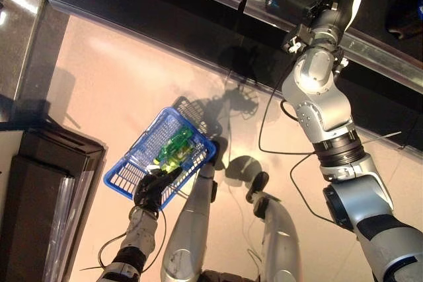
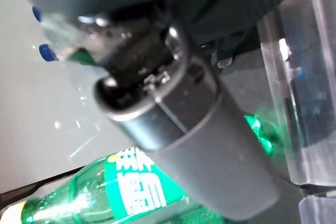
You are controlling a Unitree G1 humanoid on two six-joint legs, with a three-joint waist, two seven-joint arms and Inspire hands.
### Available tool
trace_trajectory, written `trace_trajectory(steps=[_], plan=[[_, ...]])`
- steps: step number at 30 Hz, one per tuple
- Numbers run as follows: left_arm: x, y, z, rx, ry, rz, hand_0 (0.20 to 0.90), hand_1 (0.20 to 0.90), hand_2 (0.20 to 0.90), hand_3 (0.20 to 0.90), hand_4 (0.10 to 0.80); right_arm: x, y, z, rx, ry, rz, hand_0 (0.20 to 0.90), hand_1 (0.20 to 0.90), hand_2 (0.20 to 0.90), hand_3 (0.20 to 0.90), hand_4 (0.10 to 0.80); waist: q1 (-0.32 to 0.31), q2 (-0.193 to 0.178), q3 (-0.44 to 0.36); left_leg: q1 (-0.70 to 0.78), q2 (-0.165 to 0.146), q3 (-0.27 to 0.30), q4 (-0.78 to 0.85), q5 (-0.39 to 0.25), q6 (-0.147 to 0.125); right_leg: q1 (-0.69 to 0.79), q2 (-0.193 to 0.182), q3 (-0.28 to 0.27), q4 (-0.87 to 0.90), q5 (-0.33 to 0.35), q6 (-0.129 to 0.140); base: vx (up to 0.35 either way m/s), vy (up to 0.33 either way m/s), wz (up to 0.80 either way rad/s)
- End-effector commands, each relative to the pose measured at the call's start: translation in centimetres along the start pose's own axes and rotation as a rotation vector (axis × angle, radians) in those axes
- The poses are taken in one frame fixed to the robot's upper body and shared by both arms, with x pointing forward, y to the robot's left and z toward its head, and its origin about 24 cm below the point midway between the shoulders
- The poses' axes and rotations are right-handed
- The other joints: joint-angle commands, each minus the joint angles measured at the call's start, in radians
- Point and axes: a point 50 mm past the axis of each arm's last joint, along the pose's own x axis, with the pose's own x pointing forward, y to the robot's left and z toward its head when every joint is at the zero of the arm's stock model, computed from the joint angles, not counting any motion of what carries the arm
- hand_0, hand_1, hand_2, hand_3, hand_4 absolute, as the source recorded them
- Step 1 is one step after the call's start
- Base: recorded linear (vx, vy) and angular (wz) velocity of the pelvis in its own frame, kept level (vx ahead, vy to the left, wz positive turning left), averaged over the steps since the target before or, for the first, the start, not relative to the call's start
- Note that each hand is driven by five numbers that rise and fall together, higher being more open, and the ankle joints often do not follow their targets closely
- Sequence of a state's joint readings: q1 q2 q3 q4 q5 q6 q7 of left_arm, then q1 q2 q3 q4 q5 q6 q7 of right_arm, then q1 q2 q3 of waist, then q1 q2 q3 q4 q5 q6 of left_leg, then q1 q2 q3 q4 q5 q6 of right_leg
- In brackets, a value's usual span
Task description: Pick up the drink and place into the basket.
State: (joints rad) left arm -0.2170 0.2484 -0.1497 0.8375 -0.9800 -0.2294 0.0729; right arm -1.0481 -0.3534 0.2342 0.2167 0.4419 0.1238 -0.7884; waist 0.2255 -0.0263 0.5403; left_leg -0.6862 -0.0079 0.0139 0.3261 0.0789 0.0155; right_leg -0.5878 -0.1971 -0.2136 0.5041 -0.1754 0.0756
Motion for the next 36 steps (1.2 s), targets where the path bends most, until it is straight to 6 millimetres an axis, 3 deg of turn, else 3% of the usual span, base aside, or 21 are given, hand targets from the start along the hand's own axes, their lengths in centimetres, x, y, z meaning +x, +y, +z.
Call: trace_trajectory(steps=[1, 12, 19, 36], plan=[[-1.8, 2.1, -1.4, 0.046, -0.010, -0.009, 0.300, 0.300, 0.300, 0.200, 0.100, 0.5, 0.5, 6.4, 0.095, -0.255, 0.058, 0.900, 0.900, 0.900, 0.900, 0.800, 0.010, 0.051, -0.020, 0.001, -0.020, -0.034, 0.069, -0.084, -0.004, -0.004, -0.005, -0.010, -0.025, 0.120, 0.003, 0.000, 0.000, 0.00], [-2.1, 2.7, -1.5, 0.050, -0.001, 0.000, 0.300, 0.300, 0.300, 0.200, 0.100, 1.3, 0.8, 7.0, 0.046, -0.261, 0.051, 0.900, 0.900, 0.900, 0.900, 0.800, 0.023, 0.060, -0.020, -0.015, -0.030, -0.043, 0.085, -0.091, 0.005, -0.026, -0.013, -0.017, -0.003, 0.120, 0.004, 0.005, 0.007, 0.00], [-2.1, 2.9, -1.2, 0.071, 0.001, -0.018, 0.300, 0.300, 0.300, 0.200, 0.100, 2.8, 0.9, 7.7, 0.045, -0.255, 0.017, 0.900, 0.900, 0.900, 0.900, 0.800, 0.041, 0.066, -0.020, -0.033, -0.037, -0.055, 0.099, -0.096, 0.008, -0.038, -0.021, -0.027, 0.006, 0.122, 0.008, 0.006, 0.001, 0.03], [-2.5, 4.1, -0.6, 0.077, 0.007, -0.017, 0.300, 0.300, 0.300, 0.200, 0.100, 3.2, 3.4, 9.8, 0.103, -0.247, 0.162, 0.900, 0.900, 0.900, 0.900, 0.800, 0.074, 0.070, -0.020, -0.068, -0.046, -0.071, 0.126, -0.101, 0.016, -0.077, -0.031, -0.045, 0.047, 0.123, 0.011, 0.006, 0.011, 0.04]])
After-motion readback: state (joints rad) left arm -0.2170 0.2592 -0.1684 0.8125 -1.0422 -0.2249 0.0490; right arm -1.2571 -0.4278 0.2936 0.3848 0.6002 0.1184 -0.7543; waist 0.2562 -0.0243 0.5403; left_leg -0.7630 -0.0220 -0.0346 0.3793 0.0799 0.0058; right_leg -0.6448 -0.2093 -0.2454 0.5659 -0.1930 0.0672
